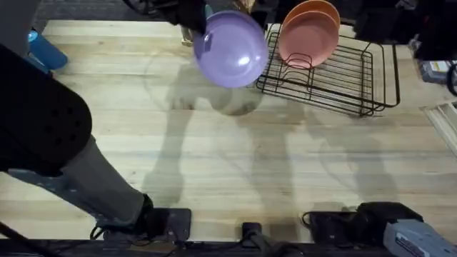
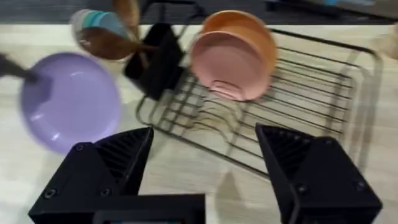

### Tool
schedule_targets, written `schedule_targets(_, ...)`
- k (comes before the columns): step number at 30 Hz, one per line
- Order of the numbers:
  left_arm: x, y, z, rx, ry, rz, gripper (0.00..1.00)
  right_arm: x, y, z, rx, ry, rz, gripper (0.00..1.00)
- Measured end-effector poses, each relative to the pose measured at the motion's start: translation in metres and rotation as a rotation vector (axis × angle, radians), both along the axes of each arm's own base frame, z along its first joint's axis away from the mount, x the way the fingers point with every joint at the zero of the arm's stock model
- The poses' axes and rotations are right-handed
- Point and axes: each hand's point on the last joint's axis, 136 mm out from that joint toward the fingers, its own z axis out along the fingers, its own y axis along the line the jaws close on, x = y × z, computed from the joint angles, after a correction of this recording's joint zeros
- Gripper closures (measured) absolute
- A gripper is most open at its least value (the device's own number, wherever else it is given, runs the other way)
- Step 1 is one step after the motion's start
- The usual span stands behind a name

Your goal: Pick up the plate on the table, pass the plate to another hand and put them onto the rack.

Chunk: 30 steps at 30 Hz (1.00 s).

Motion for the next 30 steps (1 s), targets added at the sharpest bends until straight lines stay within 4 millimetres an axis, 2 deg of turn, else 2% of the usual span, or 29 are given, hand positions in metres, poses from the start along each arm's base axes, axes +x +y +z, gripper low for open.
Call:
schedule_targets(2, 0.002, -0.009, 0.006, -0.047, -0.020, -0.020, 0.958, 0.005, 0.011, -0.004, 0.040, 0.017, 0.050, 0.004)
schedule_targets(3, 0.002, -0.020, 0.011, -0.089, -0.027, -0.040, 0.958, 0.012, 0.025, -0.011, 0.114, 0.057, 0.106, 0.004)
schedule_targets(4, 0.002, -0.023, 0.012, -0.098, -0.027, -0.047, 0.958, 0.014, 0.029, -0.013, 0.144, 0.071, 0.122, 0.004)
schedule_targets(10, -0.003, -0.035, 0.015, -0.127, -0.020, -0.071, 0.958, 0.016, 0.051, -0.023, 0.362, 0.194, 0.147, 0.004)
schedule_targets(12, -0.003, -0.036, 0.015, -0.131, -0.018, -0.069, 0.958, 0.016, 0.062, -0.028, 0.493, 0.281, 0.116, 0.004)
schedule_targets(18, -0.003, -0.036, 0.015, -0.132, -0.018, -0.069, 0.958, 0.013, 0.078, -0.030, 0.467, 0.292, 0.141, 0.005)
schedule_targets(24, -0.003, -0.036, 0.015, -0.132, -0.018, -0.069, 0.958, 0.015, 0.088, -0.039, 0.342, 0.266, 0.083, 0.004)
schedule_targets(30, -0.003, -0.036, 0.015, -0.132, -0.018, -0.069, 0.957, 0.019, 0.105, -0.039, 0.252, 0.210, 0.069, 0.004)
